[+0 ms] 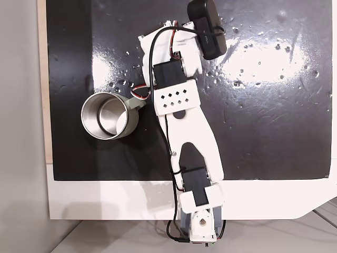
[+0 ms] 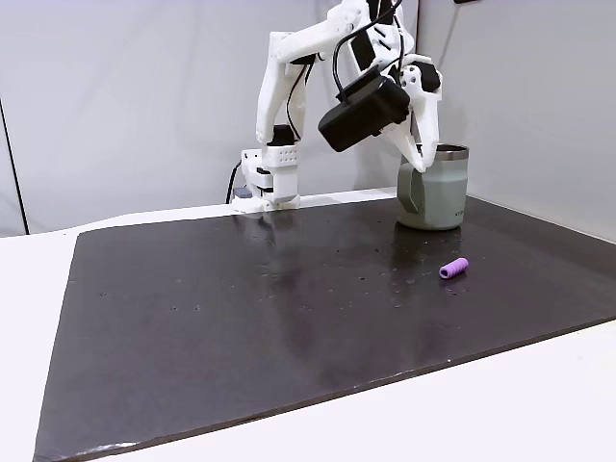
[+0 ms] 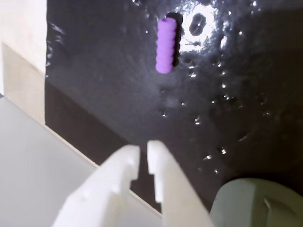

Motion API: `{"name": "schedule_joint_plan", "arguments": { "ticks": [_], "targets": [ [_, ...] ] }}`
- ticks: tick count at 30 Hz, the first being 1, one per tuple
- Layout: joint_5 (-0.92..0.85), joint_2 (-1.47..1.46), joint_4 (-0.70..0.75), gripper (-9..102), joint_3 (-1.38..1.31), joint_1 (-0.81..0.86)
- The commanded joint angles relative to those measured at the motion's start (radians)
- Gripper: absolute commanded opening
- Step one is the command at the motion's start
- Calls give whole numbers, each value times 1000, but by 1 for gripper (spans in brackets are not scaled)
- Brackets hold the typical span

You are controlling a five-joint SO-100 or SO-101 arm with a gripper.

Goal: Grasp a pengrip and put it in the cup.

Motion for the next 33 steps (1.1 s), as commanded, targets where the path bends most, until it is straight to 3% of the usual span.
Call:
{"name": "schedule_joint_plan", "arguments": {
  "ticks": [1, 12, 33],
  "targets": [
    [-6, -61, 46, 1, -176, 0],
    [87, -314, 146, 23, -489, 11],
    [121, -692, 193, 24, -788, 17]
  ]
}}
